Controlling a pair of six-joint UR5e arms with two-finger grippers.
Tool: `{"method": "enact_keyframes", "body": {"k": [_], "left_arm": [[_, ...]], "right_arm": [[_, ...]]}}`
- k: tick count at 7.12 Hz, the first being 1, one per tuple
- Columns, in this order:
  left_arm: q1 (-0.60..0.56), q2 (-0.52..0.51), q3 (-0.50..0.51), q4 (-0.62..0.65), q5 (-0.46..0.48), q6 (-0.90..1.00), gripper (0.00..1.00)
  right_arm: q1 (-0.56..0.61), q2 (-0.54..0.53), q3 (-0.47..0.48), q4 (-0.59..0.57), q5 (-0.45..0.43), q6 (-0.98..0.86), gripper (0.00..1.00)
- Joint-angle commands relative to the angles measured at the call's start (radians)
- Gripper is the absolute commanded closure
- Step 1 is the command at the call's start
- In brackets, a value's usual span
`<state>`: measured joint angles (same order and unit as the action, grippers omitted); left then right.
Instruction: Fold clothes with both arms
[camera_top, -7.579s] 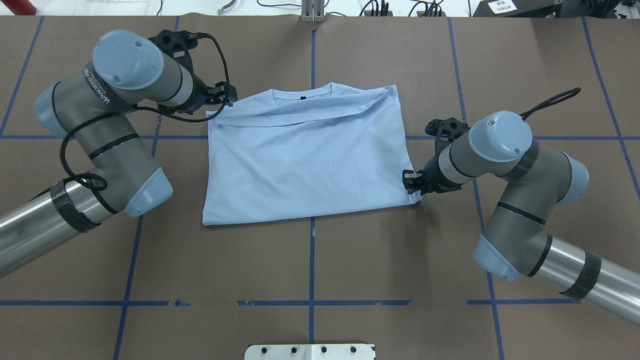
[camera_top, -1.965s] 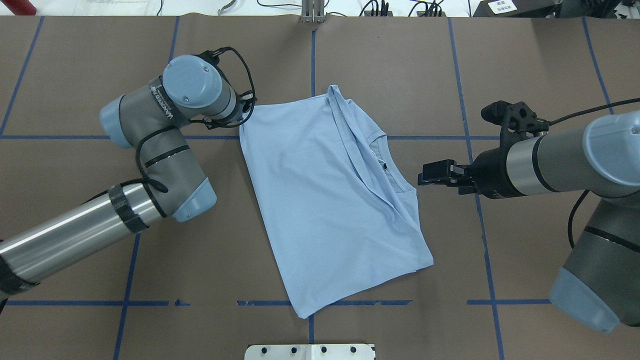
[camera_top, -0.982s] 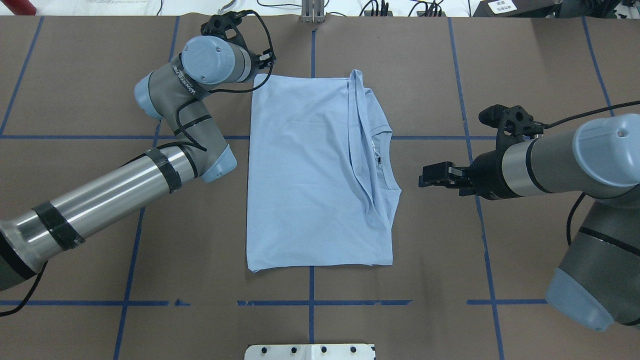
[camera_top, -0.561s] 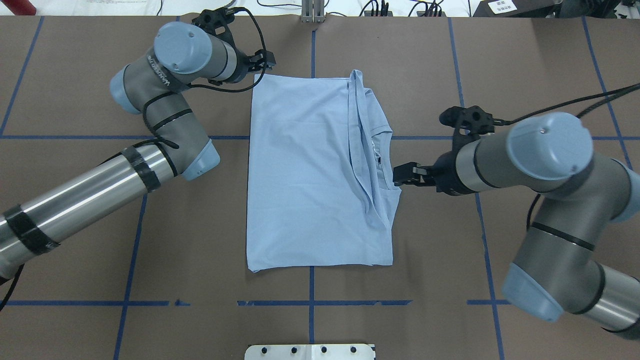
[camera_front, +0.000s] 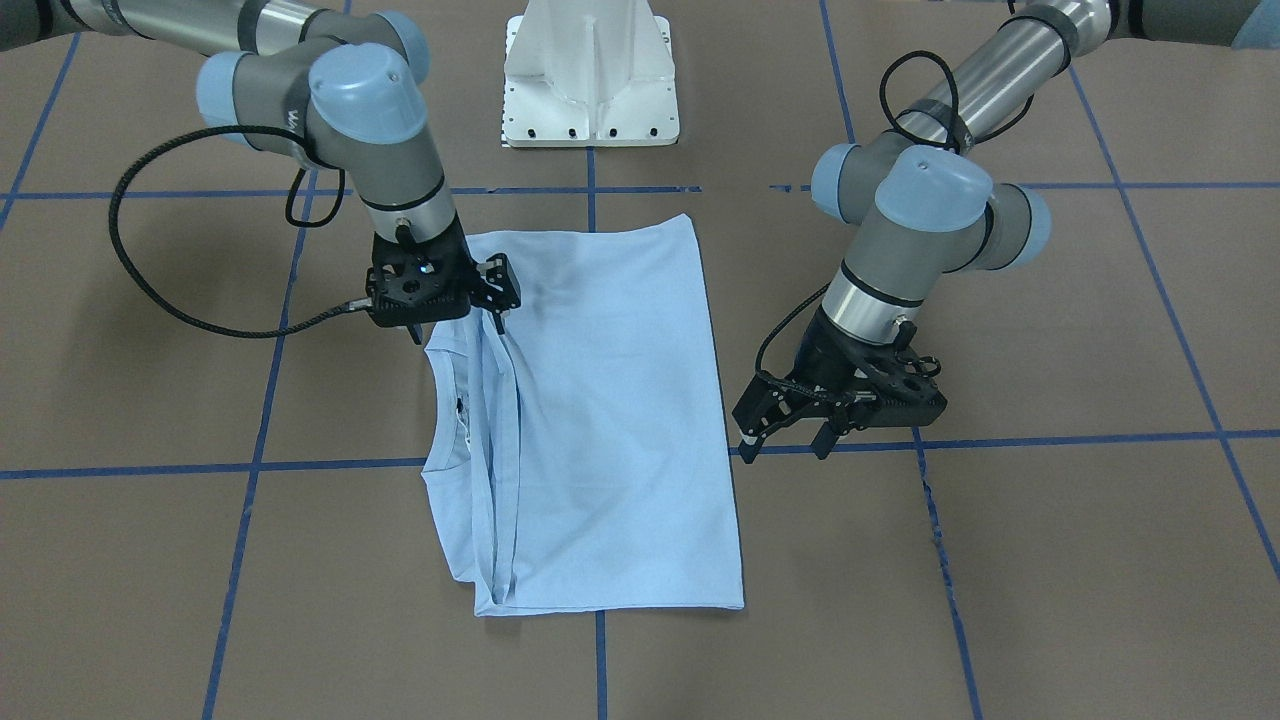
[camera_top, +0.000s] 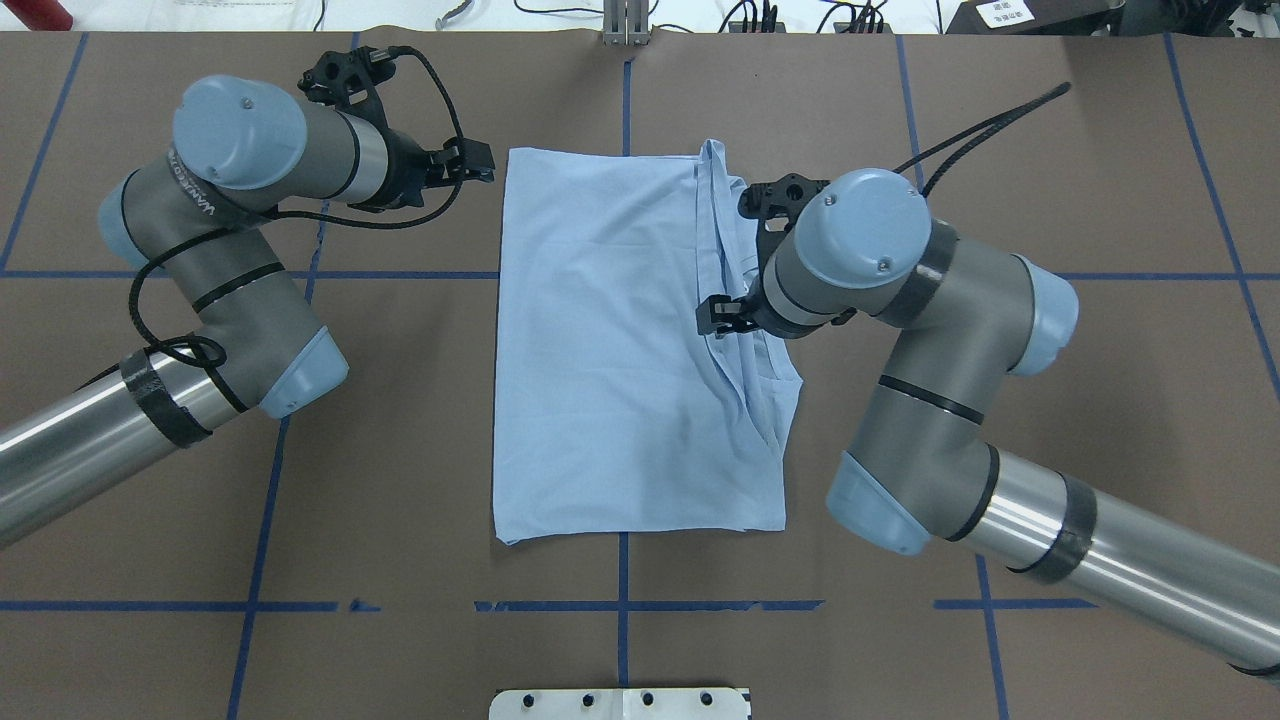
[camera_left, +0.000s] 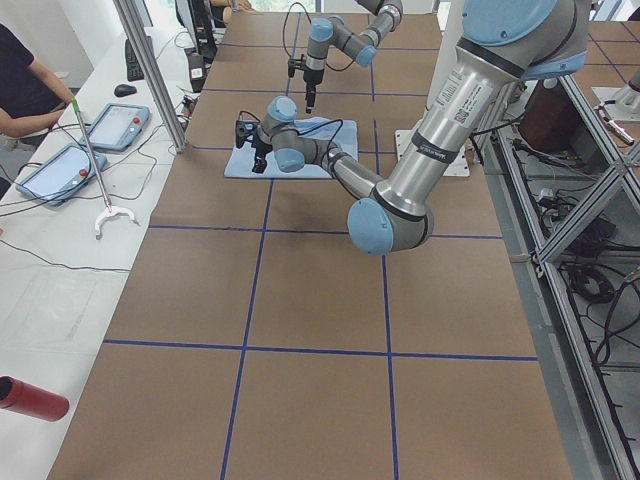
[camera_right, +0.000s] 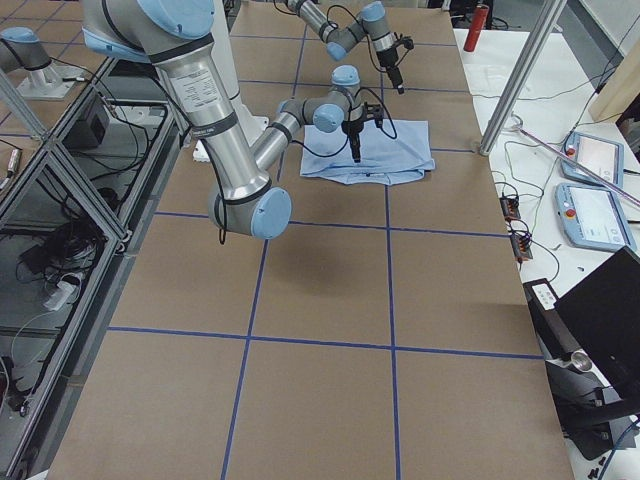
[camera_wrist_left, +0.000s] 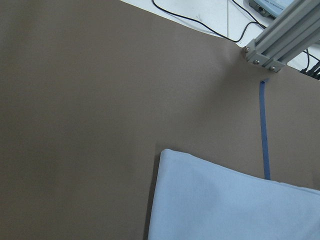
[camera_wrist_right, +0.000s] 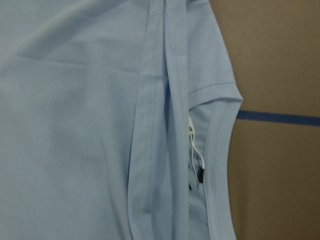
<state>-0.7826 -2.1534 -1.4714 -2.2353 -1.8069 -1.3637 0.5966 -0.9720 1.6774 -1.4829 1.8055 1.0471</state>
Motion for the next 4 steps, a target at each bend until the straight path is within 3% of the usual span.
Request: {"method": "enact_keyframes", "body": {"k": [1, 2, 3, 4], "left_arm": [[0.002, 0.009, -0.032, 0.026, 0.000, 0.000, 0.00], [0.003, 0.009, -0.030, 0.026, 0.001, 0.000, 0.00], [0.003, 0.009, -0.026, 0.026, 0.003, -0.001, 0.00], [0.005, 0.010, -0.023, 0.023, 0.003, -0.002, 0.00]], "right_arm": [[-0.001, 0.123, -0.189, 0.019, -0.026, -0.111, 0.08], [-0.001, 0.125, -0.238, 0.079, -0.028, -0.125, 0.34], [-0.001, 0.130, -0.270, 0.087, -0.029, -0.151, 0.42], [-0.001, 0.137, -0.286, 0.087, -0.029, -0.182, 0.42]]}}
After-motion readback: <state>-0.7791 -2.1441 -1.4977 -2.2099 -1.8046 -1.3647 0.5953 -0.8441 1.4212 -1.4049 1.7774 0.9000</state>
